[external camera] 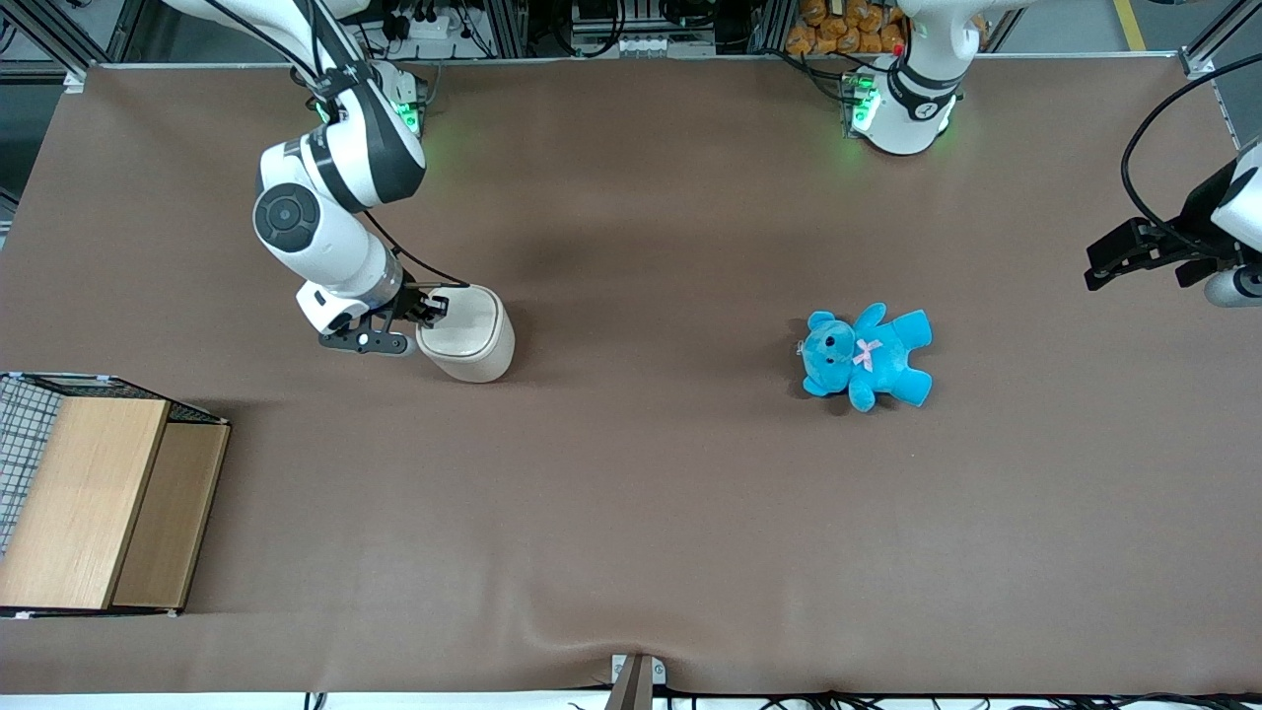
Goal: Open trash can with right arm
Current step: 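Push the lid with the right gripper to flip it open, then withdraw the right gripper away from the opened trash can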
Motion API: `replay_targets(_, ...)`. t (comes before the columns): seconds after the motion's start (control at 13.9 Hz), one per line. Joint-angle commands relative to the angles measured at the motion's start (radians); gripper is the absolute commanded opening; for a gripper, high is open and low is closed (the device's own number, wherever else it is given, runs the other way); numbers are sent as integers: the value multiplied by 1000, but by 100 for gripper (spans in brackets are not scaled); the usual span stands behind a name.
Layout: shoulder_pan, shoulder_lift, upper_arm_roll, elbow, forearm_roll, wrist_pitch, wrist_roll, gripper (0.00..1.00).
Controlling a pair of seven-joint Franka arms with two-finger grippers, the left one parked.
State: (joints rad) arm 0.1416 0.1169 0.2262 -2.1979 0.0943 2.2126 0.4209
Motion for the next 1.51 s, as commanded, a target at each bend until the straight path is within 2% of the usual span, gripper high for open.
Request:
replay_targets(0.0,-19,1,8,113,-15,-147,6,0)
replay_targets(0.43,-5,9,13,286,4,-327,81,0)
replay_targets(0.65,-5,12,27,352,53,-381,105,0)
replay_targets(0.72,-11,15,27,397,67,-428,105,16)
replay_targets(0.79,-17,20,27,443,77,-480,105,65)
replay_targets(0.86,-28,21,27,481,77,-519,104,69)
replay_targets(1.01,-42,21,25,527,77,-557,104,100)
replay_targets(1.44,-135,18,18,645,61,-628,81,100)
